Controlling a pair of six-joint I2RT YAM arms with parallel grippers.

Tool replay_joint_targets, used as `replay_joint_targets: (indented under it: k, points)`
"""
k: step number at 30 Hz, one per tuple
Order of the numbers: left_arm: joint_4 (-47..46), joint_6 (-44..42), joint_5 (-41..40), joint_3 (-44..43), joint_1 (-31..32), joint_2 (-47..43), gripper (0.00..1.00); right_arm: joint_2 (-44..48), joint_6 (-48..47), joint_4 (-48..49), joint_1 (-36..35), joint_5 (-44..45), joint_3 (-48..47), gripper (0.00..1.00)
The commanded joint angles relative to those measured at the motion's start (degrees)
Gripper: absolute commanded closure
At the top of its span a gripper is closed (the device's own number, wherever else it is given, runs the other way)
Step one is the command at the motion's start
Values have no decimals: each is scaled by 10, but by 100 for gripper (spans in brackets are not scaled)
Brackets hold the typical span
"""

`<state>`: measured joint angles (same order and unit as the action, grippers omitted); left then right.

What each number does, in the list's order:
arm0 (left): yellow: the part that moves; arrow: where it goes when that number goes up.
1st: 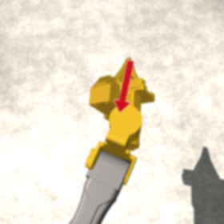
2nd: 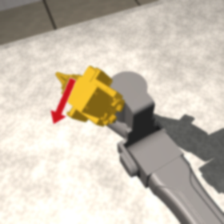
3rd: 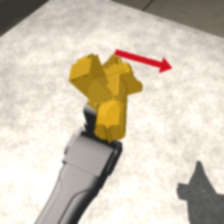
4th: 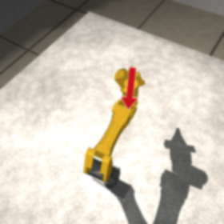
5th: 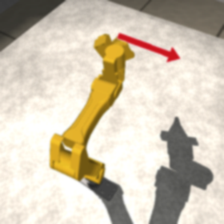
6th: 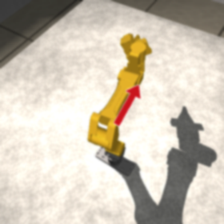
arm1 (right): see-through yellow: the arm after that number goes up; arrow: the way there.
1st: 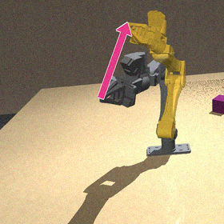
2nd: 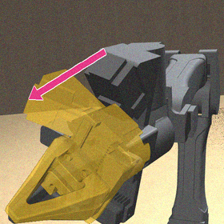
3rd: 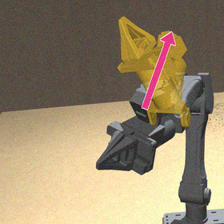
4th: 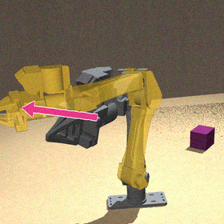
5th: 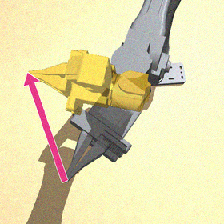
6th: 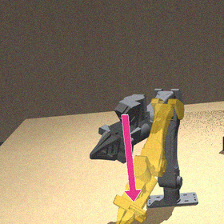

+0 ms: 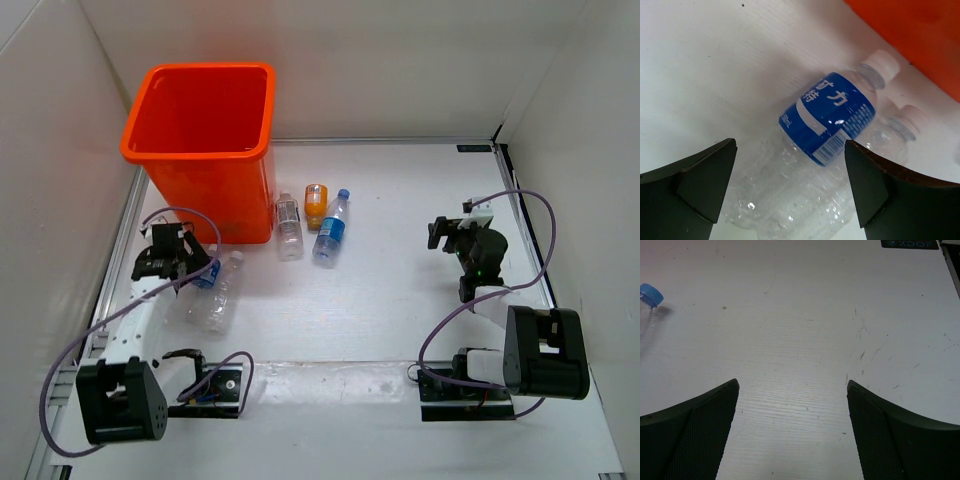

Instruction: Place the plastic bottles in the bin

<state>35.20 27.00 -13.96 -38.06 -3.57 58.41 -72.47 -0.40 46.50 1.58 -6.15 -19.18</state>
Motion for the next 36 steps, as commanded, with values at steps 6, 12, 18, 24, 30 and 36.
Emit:
replay_joint_targets:
  k: [6,12,18,24,30,36]
  points:
    - [-47,-24,43,-22,-8,97,1,5,-2,21,-1,4,-14,10]
    - [-21,-35,63,-60,-9,159,4,5,-2,20,-1,4,-16,10]
    - [-8,-41,94,-89,-17,217,36,4,-2,21,-1,5,-15,10]
    - [-4,-32,98,-81,-19,201,67,5,-2,20,-1,4,-16,10]
    - [37,-3,97,-88,-2,103,70,4,-2,20,-1,4,-15,10]
    - [143,18,45,-179,30,-34,70,5,-2,20,-1,4,-15,10]
